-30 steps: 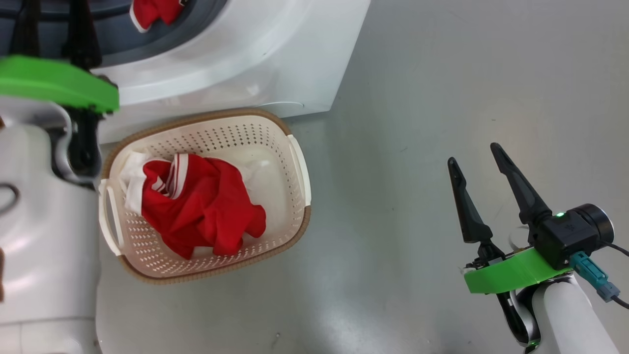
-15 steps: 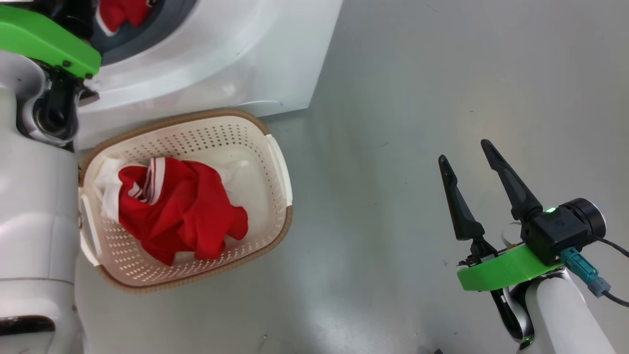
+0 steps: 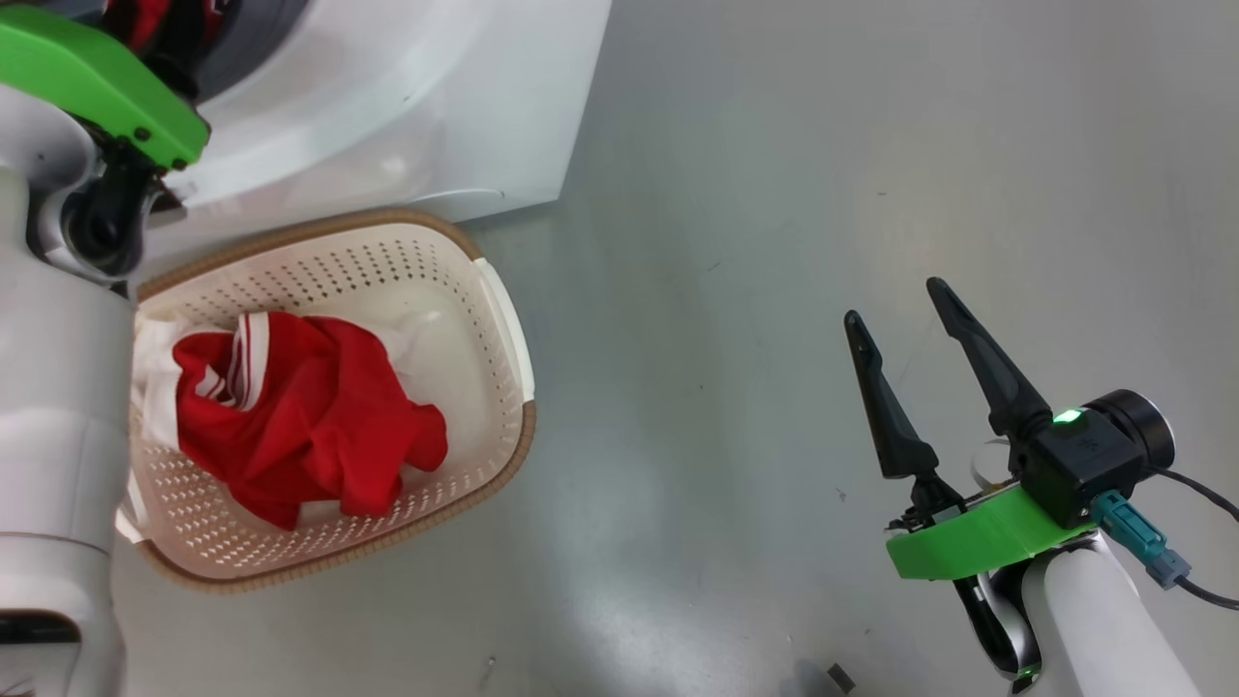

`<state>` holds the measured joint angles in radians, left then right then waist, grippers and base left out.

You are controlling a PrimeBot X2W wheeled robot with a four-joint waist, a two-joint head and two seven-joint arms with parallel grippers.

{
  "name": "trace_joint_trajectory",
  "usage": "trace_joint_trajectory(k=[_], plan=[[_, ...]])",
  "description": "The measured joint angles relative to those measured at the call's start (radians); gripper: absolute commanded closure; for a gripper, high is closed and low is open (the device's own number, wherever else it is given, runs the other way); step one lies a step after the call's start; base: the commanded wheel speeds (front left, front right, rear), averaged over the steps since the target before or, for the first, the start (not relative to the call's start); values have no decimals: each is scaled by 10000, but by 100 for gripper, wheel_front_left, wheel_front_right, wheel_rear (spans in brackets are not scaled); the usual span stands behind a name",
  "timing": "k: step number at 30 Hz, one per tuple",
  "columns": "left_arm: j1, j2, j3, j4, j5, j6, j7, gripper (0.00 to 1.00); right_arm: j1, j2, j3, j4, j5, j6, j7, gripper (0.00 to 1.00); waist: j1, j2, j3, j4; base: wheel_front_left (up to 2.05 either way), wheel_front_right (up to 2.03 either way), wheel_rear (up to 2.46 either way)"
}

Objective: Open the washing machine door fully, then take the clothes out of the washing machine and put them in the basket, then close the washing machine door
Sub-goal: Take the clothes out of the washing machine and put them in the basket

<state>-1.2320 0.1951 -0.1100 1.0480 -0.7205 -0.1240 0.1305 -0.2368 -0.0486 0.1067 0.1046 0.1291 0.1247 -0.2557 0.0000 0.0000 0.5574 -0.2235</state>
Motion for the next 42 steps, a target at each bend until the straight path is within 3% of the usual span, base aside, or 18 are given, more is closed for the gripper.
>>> trace_joint_trajectory(k=[6,8,10,11,12,31,42], plan=[[-211,219,-435,583,378,6,-196,3,-120,0,69,-42,297,0,0,0,0,0,121,-120,0,0,0],[-303,322,-623,721,587,10,-368,51,-146,0,75,-84,297,0,0,0,0,0,146,-138,0,0,0],[-383,420,-840,886,861,21,-558,71,-145,0,81,-82,303,0,2,0,0,0,172,-143,0,0,0],[-413,439,-897,951,955,33,-639,94,-145,0,86,-81,351,0,0,0,0,0,185,-143,0,0,0],[-424,453,-995,1005,1032,48,-731,100,-145,0,90,-79,401,0,0,0,0,0,194,-139,0,0,0],[-664,646,-2088,1189,2389,901,-3664,100,-379,-4,92,77,558,0,0,0,0,0,207,380,0,0,0],[536,905,-1603,-957,2742,1430,-3800,100,-385,-12,86,165,558,0,0,0,0,0,-178,684,0,0,0]])
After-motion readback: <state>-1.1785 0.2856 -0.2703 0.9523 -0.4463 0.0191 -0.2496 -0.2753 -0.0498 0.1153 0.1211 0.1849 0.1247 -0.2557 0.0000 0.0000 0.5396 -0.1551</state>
